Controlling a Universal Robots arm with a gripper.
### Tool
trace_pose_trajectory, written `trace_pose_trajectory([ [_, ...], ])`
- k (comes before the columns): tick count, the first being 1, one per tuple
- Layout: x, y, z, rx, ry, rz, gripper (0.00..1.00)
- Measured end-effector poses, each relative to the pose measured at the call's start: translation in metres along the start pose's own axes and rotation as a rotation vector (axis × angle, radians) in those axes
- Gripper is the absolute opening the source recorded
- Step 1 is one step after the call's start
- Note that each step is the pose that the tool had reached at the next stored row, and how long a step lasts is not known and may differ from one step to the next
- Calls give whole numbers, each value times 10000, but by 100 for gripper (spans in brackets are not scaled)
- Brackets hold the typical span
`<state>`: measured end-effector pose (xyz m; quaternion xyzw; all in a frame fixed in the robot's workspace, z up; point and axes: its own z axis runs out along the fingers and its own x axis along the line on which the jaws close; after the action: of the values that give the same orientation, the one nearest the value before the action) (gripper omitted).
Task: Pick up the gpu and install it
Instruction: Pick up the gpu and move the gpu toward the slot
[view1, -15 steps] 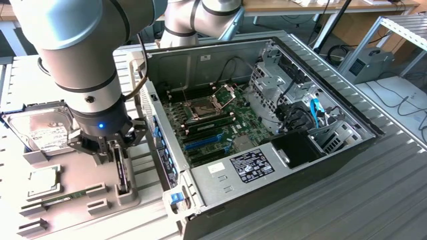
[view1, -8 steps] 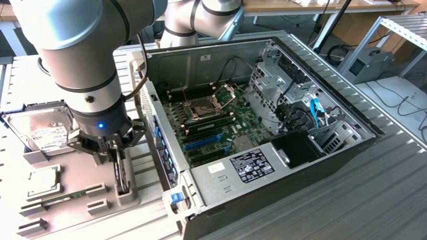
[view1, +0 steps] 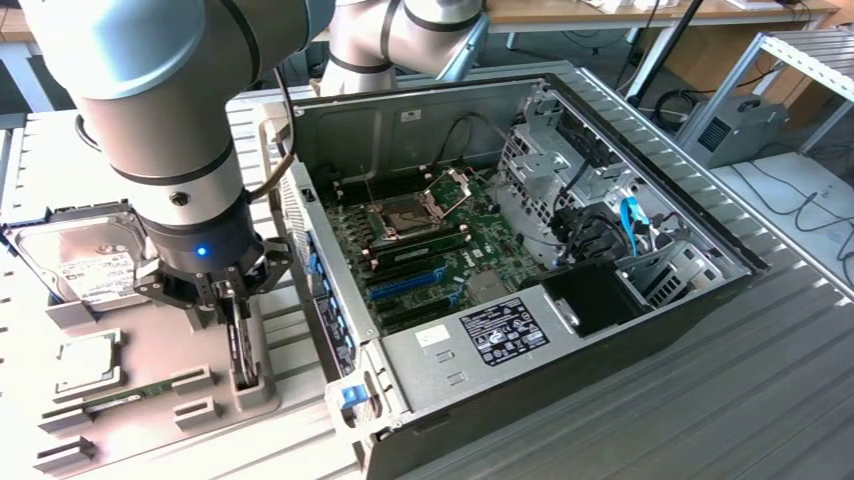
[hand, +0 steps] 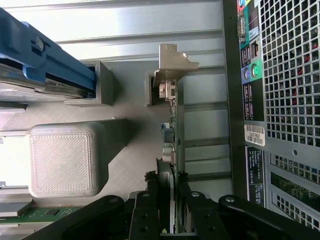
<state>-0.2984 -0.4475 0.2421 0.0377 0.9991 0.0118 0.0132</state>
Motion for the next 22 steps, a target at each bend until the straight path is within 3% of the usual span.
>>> trace_pose_trajectory([
  [22,-1,1,-33,-15,0,0,26],
])
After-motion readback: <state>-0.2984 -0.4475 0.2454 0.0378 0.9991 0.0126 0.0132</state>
